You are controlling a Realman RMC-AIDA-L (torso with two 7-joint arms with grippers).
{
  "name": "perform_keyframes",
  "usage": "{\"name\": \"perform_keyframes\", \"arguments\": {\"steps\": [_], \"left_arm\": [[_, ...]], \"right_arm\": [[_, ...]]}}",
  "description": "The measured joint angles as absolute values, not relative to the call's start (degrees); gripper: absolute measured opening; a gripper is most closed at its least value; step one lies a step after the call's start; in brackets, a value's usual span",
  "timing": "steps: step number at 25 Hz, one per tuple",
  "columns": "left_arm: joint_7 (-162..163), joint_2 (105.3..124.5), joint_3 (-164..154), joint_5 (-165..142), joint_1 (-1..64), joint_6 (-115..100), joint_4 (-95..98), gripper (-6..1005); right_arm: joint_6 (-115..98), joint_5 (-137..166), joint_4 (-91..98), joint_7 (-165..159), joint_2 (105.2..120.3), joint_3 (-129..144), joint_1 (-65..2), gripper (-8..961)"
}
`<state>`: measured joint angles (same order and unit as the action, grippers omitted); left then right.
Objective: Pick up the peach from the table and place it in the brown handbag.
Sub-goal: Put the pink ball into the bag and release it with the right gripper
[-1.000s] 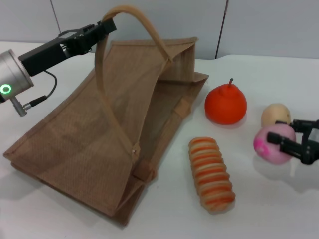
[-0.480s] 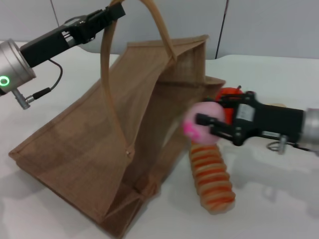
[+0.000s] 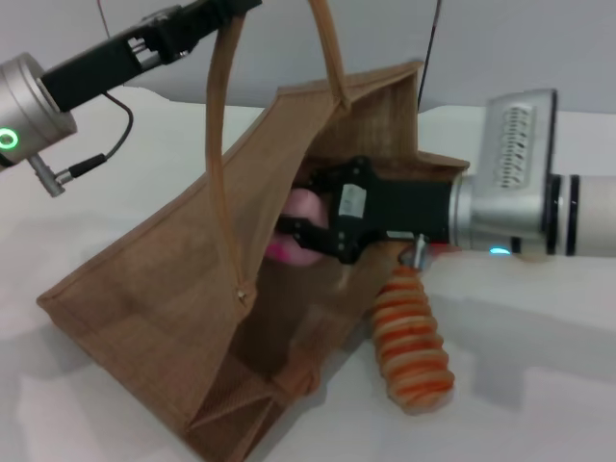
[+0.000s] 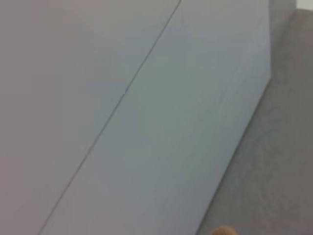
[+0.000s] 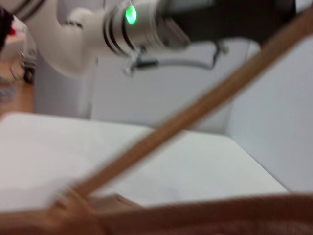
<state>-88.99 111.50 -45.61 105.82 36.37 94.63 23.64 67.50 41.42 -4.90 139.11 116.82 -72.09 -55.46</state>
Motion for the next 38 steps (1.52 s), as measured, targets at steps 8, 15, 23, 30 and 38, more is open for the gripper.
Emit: {"name": "perform_keyframes", "arguments": {"steps": [8,15,23,30,38], "left_arm": [[-87.9,111.28,-45.5,109.8,36.3,100.3,23.6,185],[-88.1,111.18,-43.7,111.6,34.8,100.6,23.5,194],[-91.8,109.43,-40.6,111.7,34.8,99.0,16.8,204],[-93.2,109.10,-40.7,111.2,34.4,92.4,15.6,212],[-96.4,109.68,-40.9,110.4,33.9,87.1,15.4,222]], "right_arm": [[50.7,40.7,-9.3,136.8,117.42,-71.2,-55.4,370],[47.9,40.7,-10.0,136.7,117.60,-70.6,-55.2,373],[51.2,40.3,-13.1,136.7,117.18,-71.1,-50.6,519],[58.8,34.3,-13.2,137.3,115.96,-72.6,-44.0,706],[71.1,33.8,-11.4,142.5,115.80,-92.0,-33.0,893]]}}
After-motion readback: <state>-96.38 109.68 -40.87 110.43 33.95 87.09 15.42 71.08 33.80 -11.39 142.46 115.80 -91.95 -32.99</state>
